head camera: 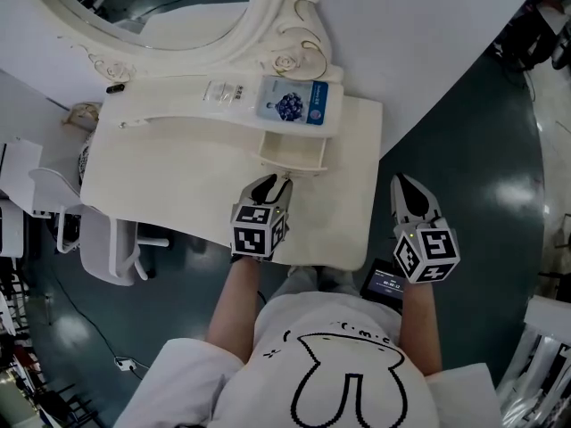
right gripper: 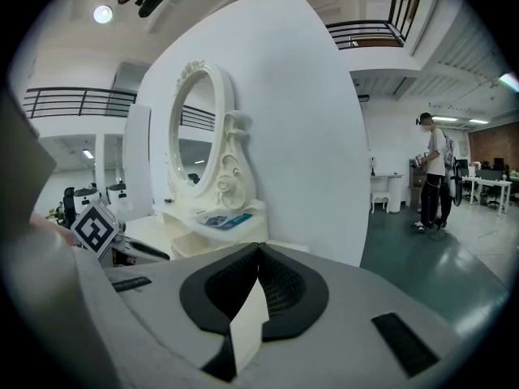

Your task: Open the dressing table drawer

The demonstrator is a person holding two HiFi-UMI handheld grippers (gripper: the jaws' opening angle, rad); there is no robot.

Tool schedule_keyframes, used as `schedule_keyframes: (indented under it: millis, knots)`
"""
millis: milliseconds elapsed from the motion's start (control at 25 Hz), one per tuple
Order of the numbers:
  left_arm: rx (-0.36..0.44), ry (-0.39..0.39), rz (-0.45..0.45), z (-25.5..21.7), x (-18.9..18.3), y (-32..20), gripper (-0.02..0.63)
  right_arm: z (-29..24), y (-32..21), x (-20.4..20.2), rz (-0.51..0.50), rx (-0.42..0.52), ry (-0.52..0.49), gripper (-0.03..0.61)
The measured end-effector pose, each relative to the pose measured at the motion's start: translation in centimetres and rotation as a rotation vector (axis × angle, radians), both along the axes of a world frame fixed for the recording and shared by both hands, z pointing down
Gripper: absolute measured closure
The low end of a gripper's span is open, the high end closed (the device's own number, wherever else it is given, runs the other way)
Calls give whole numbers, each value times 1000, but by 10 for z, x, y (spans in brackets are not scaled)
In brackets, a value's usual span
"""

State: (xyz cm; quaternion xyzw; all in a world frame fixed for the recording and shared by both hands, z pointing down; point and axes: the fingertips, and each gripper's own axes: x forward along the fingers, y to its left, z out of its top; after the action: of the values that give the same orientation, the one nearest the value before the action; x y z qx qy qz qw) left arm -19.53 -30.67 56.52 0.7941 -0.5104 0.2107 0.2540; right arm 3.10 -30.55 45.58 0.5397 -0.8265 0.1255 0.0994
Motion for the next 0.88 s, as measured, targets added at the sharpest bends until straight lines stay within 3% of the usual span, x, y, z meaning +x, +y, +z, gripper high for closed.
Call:
schedule_keyframes:
  millis: [400, 880]
  knots:
    - [87, 5, -52, -38, -11, -13, 457, -26, -13, -14, -90, 58, 12, 554]
    - [233, 11, -71, -102, -13, -37, 457, -72, -31, -18, -128, 174, 10, 557]
